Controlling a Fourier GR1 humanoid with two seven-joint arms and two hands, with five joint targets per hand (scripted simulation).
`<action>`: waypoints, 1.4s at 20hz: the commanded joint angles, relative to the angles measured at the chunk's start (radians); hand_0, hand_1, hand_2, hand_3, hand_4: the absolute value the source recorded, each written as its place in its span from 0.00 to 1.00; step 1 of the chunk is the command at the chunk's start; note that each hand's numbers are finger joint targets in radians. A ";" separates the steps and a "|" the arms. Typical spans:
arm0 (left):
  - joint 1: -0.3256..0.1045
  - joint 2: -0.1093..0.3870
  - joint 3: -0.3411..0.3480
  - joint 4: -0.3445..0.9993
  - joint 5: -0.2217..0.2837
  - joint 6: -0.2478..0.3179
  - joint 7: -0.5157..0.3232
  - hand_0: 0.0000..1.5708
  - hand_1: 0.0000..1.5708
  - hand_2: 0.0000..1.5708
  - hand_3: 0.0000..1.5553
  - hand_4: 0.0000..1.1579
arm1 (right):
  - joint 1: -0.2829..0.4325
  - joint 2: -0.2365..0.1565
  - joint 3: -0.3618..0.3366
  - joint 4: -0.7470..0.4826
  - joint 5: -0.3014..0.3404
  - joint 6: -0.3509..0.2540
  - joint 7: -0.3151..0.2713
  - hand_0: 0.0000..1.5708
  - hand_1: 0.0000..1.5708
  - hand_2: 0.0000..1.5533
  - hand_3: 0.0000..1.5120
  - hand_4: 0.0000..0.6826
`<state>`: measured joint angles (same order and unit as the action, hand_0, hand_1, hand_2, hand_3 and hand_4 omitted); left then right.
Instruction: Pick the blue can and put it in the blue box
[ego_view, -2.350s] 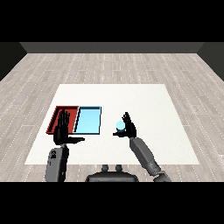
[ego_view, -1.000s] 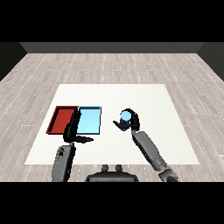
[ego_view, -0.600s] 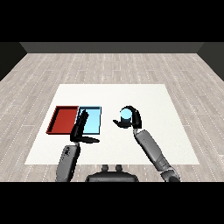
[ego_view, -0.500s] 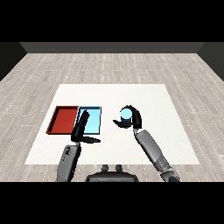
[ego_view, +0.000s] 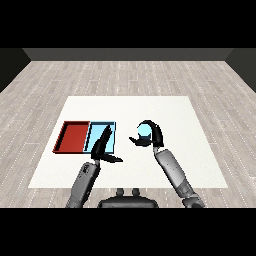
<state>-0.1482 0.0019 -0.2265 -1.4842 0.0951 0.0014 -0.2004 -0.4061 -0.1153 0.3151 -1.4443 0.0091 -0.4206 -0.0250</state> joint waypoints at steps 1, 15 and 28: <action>-0.100 -0.002 -0.107 0.106 0.074 0.130 -0.008 0.00 0.00 0.00 0.00 0.00 | 0.076 -0.006 0.023 -0.116 0.038 0.015 0.021 0.93 0.93 0.94 0.92 0.90; -0.037 -0.002 -0.115 0.123 0.060 0.102 -0.043 0.00 0.00 0.00 0.00 0.00 | 0.021 0.070 -0.091 -0.014 0.100 0.158 -0.046 0.95 0.95 0.95 0.93 0.89; -0.210 -0.002 -0.145 0.372 0.193 0.153 -0.109 0.00 0.00 0.00 0.00 0.00 | -0.007 0.115 -0.016 -0.029 0.124 0.102 0.019 0.94 0.94 0.94 0.92 0.90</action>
<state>-0.3089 0.0051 -0.3788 -1.2080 0.2672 0.1537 -0.2661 -0.4134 -0.0025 0.2992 -1.4635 0.1087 -0.3236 -0.0314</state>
